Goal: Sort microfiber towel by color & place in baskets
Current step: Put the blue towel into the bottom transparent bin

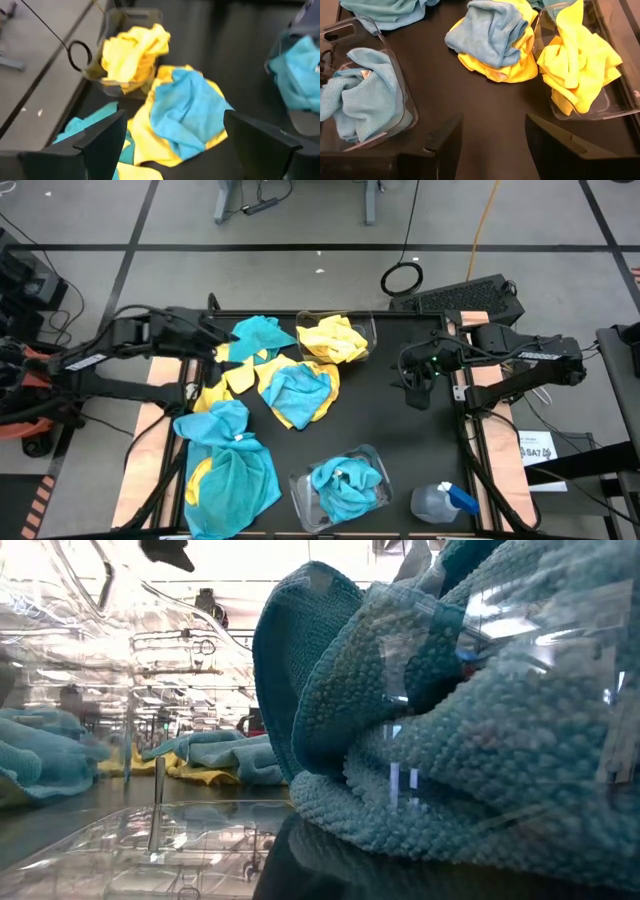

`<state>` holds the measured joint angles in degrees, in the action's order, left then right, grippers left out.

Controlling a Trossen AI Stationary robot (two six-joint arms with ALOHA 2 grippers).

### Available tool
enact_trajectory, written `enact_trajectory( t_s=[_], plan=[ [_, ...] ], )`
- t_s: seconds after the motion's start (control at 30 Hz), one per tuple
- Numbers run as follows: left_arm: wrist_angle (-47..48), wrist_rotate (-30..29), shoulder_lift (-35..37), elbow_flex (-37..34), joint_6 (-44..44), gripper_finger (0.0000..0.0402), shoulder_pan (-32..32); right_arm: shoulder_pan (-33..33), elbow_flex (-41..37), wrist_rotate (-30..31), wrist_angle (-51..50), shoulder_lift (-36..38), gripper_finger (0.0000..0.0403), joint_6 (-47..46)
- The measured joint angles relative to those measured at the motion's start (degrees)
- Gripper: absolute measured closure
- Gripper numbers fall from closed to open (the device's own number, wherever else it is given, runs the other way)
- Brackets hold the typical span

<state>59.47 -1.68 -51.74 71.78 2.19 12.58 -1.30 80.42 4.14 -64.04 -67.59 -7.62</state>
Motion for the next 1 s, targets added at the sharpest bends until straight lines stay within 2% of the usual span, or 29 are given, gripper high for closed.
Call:
enact_trajectory(
  t_s=[0.23, 0.4, 0.7, 1.0],
  plan=[
    [-3.04, 3.02, -5.87, -5.02, -1.39, 0.0066, -3.57, -0.54, -3.65, 0.02, 1.36, -0.04, 0.02, -0.3],
    [-9.44, 3.04, -10.04, -8.87, -2.44, 0.0066, -8.42, -2.38, -5.23, 0.02, 2.61, -0.02, 0.02, -0.32],
    [-29.97, -2.82, -18.61, -18.72, -3.35, 0.0066, -17.25, -7.43, -5.31, 0.02, 2.54, -0.02, 0.02, -0.25],
    [-32.46, -10.8, -31.4, -19.97, -2.65, 0.0066, -19.48, -9.84, -5.5, 0.6, 5.51, -0.02, 0.02, -0.28]
  ],
)
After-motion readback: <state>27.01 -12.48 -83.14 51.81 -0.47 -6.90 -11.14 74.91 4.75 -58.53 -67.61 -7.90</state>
